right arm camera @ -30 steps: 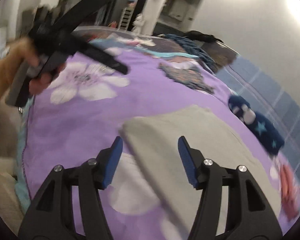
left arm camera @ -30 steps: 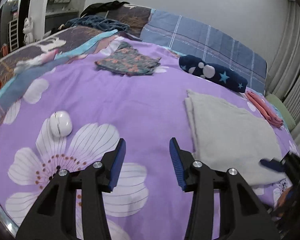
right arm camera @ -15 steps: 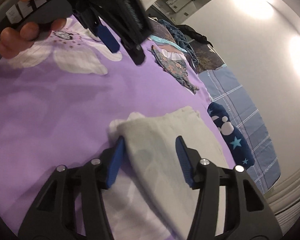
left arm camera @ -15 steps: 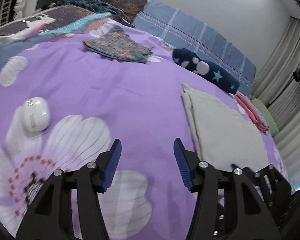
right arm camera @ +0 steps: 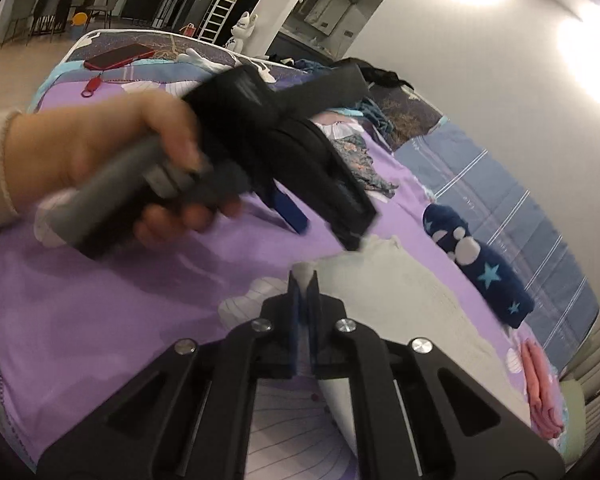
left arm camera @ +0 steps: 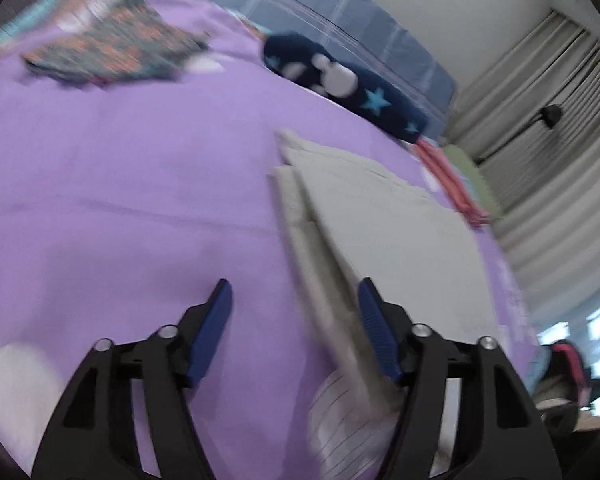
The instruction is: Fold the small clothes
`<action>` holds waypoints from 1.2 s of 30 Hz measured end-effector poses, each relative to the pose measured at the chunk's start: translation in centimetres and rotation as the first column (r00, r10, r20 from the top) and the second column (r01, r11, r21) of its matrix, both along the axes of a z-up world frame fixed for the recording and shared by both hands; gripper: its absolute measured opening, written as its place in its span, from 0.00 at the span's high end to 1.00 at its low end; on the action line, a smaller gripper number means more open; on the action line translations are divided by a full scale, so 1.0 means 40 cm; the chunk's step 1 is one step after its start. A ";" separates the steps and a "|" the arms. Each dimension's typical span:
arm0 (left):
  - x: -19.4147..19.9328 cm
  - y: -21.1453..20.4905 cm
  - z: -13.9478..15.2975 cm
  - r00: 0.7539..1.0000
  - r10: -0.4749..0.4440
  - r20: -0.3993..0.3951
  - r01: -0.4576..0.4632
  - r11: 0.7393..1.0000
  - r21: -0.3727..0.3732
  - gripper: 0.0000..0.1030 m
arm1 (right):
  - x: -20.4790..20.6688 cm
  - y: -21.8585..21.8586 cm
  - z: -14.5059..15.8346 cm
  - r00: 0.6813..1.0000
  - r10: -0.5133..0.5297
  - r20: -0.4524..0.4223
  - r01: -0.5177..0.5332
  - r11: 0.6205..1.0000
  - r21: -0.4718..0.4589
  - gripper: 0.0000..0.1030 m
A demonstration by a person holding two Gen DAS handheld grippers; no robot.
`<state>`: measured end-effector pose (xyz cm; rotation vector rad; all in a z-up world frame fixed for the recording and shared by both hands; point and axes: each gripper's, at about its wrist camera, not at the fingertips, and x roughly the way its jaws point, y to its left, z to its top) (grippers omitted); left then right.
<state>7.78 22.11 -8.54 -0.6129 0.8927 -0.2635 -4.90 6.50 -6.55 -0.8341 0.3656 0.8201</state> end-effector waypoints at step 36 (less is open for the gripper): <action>0.072 -0.028 -0.011 1.000 -0.012 0.016 0.012 1.000 -0.023 0.23 | -0.052 -0.029 -0.115 0.996 -0.013 0.083 0.031 0.975 -0.219 0.61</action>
